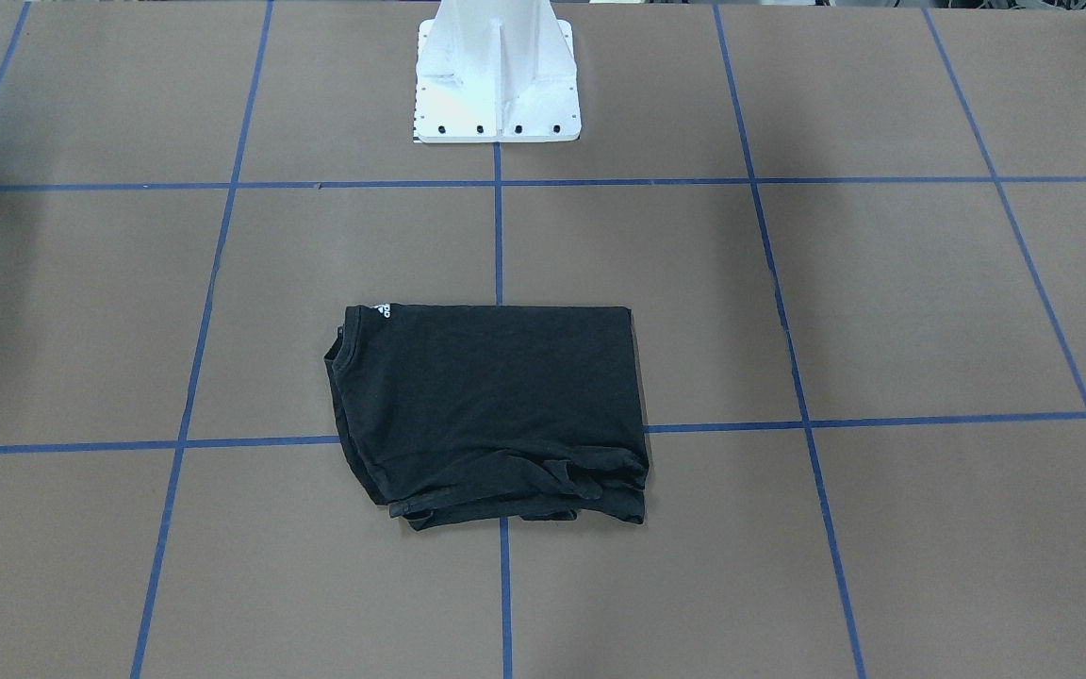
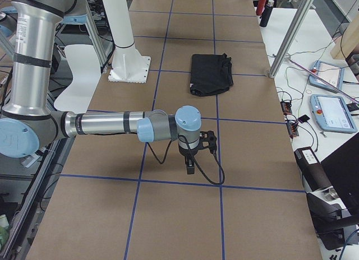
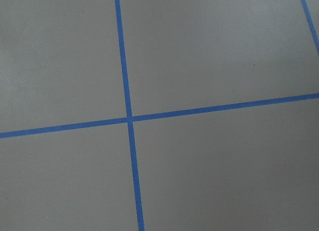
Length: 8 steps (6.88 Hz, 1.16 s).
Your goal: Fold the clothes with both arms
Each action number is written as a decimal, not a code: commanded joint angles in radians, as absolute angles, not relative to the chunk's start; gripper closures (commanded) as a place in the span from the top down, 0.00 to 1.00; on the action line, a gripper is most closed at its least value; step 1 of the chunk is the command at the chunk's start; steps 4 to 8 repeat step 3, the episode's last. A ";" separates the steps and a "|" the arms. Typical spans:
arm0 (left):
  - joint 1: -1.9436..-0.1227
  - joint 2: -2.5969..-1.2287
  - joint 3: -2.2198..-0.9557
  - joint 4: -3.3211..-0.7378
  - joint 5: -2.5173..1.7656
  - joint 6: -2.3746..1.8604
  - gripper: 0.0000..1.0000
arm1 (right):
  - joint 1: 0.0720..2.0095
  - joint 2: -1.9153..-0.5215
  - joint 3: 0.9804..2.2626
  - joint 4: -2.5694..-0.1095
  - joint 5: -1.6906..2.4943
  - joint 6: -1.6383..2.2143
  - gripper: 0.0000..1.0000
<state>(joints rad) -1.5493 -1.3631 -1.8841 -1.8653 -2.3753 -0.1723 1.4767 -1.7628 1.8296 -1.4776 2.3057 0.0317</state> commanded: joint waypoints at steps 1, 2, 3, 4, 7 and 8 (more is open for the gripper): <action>-1.549 -1.364 -1.878 -1.865 -2.359 -0.172 1.00 | 1.464 -1.731 1.841 -1.596 2.290 0.031 1.00; -1.549 -1.364 -1.882 -1.865 -2.347 -0.172 1.00 | 1.465 -1.709 1.839 -1.648 2.290 0.014 1.00; -1.549 -1.365 -1.885 -1.867 -2.349 -0.173 1.00 | 1.465 -1.710 1.841 -1.644 2.289 0.009 1.00; -1.549 -1.365 -1.885 -1.867 -2.349 -0.173 1.00 | 1.465 -1.710 1.841 -1.644 2.289 0.009 1.00; -1.549 -1.365 -1.885 -1.867 -2.349 -0.173 1.00 | 1.465 -1.710 1.841 -1.644 2.289 0.009 1.00; -1.549 -1.365 -1.885 -1.867 -2.349 -0.173 1.00 | 1.465 -1.710 1.841 -1.644 2.289 0.009 1.00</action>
